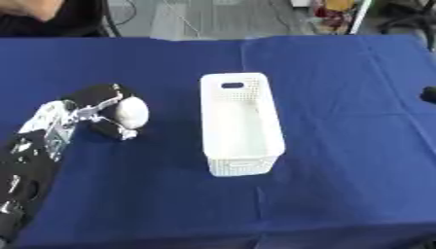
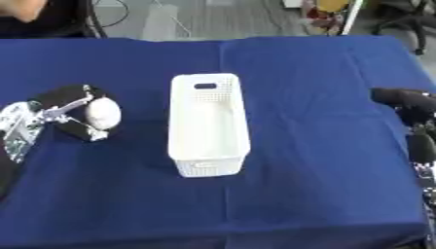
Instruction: Pick up objects on the table and place them in the box.
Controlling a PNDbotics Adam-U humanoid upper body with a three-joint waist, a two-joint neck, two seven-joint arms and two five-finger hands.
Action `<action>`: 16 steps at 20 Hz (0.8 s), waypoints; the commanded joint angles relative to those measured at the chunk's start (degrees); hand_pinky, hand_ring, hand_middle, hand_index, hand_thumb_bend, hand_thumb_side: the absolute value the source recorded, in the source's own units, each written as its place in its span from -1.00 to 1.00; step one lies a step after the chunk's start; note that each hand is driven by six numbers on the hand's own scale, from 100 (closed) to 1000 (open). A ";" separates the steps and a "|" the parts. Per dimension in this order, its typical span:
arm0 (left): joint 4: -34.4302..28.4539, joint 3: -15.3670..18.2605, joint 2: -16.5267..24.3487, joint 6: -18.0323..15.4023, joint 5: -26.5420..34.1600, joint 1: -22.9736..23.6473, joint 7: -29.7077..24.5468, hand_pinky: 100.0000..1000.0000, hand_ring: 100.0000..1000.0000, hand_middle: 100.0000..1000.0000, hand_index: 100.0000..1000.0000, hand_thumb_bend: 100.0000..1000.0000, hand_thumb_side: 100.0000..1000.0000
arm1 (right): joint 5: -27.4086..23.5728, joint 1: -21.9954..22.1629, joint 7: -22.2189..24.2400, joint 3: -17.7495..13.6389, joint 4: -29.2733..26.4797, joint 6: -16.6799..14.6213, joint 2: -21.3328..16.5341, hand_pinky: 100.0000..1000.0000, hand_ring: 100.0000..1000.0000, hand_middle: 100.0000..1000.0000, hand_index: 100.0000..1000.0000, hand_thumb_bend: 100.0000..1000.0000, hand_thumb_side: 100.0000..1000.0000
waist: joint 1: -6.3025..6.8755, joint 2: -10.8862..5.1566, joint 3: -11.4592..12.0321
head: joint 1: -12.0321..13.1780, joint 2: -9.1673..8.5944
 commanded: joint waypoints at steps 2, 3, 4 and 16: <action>0.37 -0.31 0.56 1.33 0.24 0.04 0.64 -1.00 -0.60 0.02 0.46 -0.93 -0.75 | -0.13 -0.27 0.04 -0.15 -0.97 -0.01 -1.07 0.68 0.66 0.48 0.71 -1.00 0.26 | -0.05 -0.36 -0.04 | 0.41 -0.74; 0.38 -0.34 0.57 1.49 0.38 0.03 0.82 -1.00 -0.60 0.02 0.46 -0.93 -0.75 | -0.13 -0.27 0.04 -0.15 -0.97 -0.01 -1.07 0.68 0.66 0.48 0.71 -1.00 0.26 | -0.05 -0.35 -0.04 | 0.43 -0.75; 0.41 -0.37 0.58 1.60 0.49 0.04 0.93 -1.00 -0.63 0.01 0.45 -0.97 -0.74 | -0.11 -0.25 0.04 -0.16 -0.97 0.00 -1.07 0.68 0.66 0.48 0.71 -1.00 0.26 | -0.05 -0.35 -0.04 | 0.43 -0.75; -13.54 1.83 3.10 3.90 15.32 1.67 -1.13 -1.00 -0.81 -0.06 0.30 -1.00 -0.63 | 0.23 0.06 -0.17 -0.42 -0.97 0.08 -1.04 0.69 0.66 0.48 0.71 -1.00 0.26 | 0.02 -0.38 0.08 | 0.02 -0.68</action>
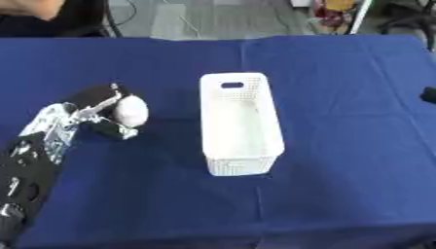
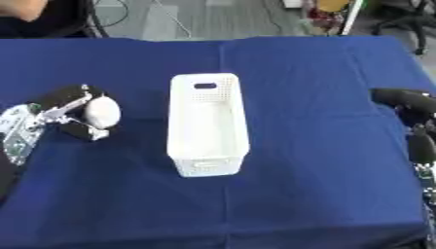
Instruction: Pick up objects on the table and place them in the box.
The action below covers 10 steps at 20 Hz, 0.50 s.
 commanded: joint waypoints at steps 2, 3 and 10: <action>-12.40 1.83 4.25 3.35 11.90 -0.11 -2.93 -1.00 -0.81 -0.06 0.29 -1.00 -0.65 | 0.24 0.07 -0.15 -0.35 -0.97 0.08 -1.05 0.69 0.66 0.48 0.71 -1.00 0.26 | 0.22 -0.62 0.05 | 0.02 -0.59; -15.59 2.60 5.12 4.27 14.80 -0.32 -2.89 -1.00 -0.81 -0.06 0.30 -1.00 -0.64 | 0.27 0.12 -0.17 -0.36 -0.97 0.11 -1.05 0.69 0.66 0.48 0.71 -1.00 0.26 | 0.26 -0.67 0.14 | -0.04 -0.55; -29.61 4.32 8.13 10.71 26.24 0.78 -3.82 -1.00 -0.81 -0.06 0.29 -1.00 -0.68 | 0.32 0.17 -0.26 -0.40 -0.97 0.14 -1.07 0.69 0.66 0.48 0.71 -1.00 0.26 | 0.34 -0.79 0.23 | -0.22 -0.80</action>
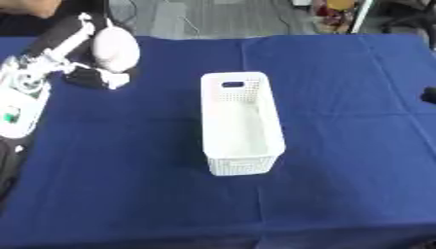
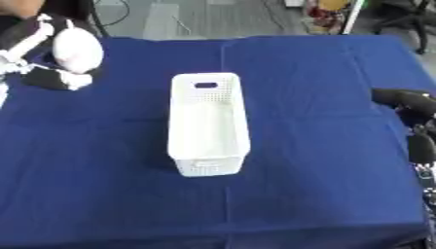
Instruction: Pick up objects on the table and place them in the box.
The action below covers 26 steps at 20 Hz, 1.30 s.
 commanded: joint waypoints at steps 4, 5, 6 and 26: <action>-6.23 0.46 2.06 2.67 3.62 -0.76 -1.29 -1.00 -0.81 -0.06 0.30 -1.00 -0.69 | 0.14 -0.12 -0.18 -0.26 -0.97 0.01 -1.09 0.69 0.66 0.48 0.71 -1.00 0.26 | 0.10 -0.75 0.00 | -0.19 -0.89; -6.72 -0.13 1.83 2.46 3.66 -1.10 -1.65 -1.00 -0.81 -0.06 0.30 -1.00 -0.70 | 0.13 -0.13 -0.15 -0.22 -0.97 0.01 -1.10 0.69 0.66 0.48 0.71 -1.00 0.26 | 0.10 -0.76 -0.02 | -0.11 -0.86; -7.09 -0.76 1.56 2.22 3.64 -1.51 -2.04 -1.00 -0.81 -0.06 0.30 -1.00 -0.71 | 0.11 -0.15 -0.13 -0.18 -0.97 0.02 -1.10 0.69 0.66 0.48 0.71 -1.00 0.26 | 0.10 -0.76 -0.05 | -0.03 -0.84; -5.69 -13.06 -9.89 -4.70 2.67 -14.15 -10.16 -1.00 -0.81 -0.07 0.33 -1.00 -0.74 | -0.69 -0.36 0.66 0.47 -0.97 0.15 -1.18 0.69 0.66 0.48 0.71 -1.00 0.26 | 0.06 -1.07 -1.10 | 1.47 -0.97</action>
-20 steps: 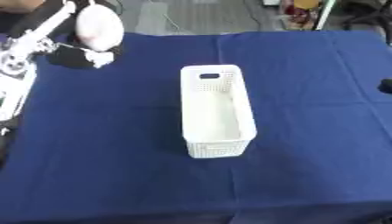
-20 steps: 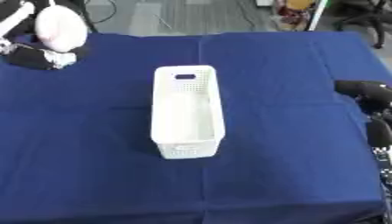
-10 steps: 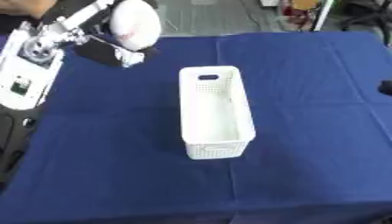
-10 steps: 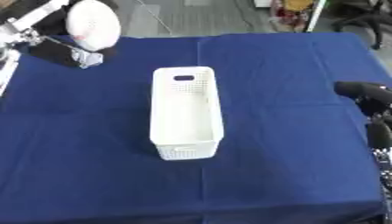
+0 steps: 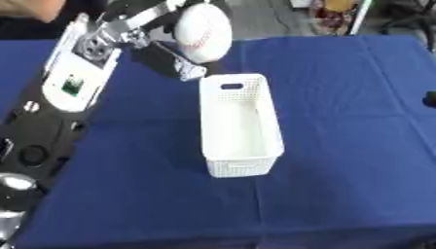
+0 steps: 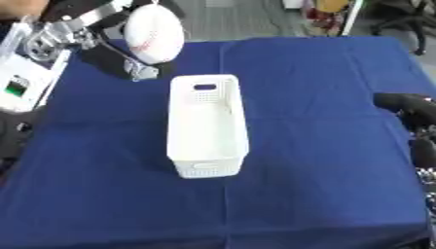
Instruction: Pick up objects on the table and place them in the box.
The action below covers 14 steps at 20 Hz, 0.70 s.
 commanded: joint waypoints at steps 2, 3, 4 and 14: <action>0.25 -0.77 -0.86 -0.80 -0.39 -2.16 -1.00 -1.00 -0.81 -0.07 0.33 -1.00 -0.74 | -0.47 -0.39 0.21 0.09 -0.97 -0.07 -1.22 0.69 0.66 0.48 0.71 -1.00 0.26 | -0.13 -0.75 -0.02 | 0.55 -0.69; 0.45 -0.96 -1.11 -1.00 -0.61 -2.23 -1.15 -1.00 -0.81 -0.07 0.33 -1.00 -0.74 | -0.51 -0.41 0.23 0.11 -0.97 -0.09 -1.23 0.69 0.66 0.48 0.71 -1.00 0.26 | -0.16 -0.74 0.00 | 0.62 -0.73; 0.69 -1.16 -1.35 -1.19 -0.87 -2.31 -1.31 -1.00 -0.81 -0.07 0.33 -1.00 -0.74 | -0.54 -0.43 0.25 0.14 -0.97 -0.11 -1.24 0.69 0.66 0.48 0.71 -1.00 0.26 | -0.19 -0.72 0.03 | 0.66 -0.72; 9.66 -4.23 -4.99 -5.39 -7.65 -5.35 -2.22 -1.00 -0.80 -0.07 0.36 -1.00 -0.76 | -1.20 -0.72 0.71 0.60 -0.97 -0.34 -1.21 0.69 0.66 0.48 0.71 -1.00 0.26 | -0.79 -0.57 -0.29 | 2.05 -1.05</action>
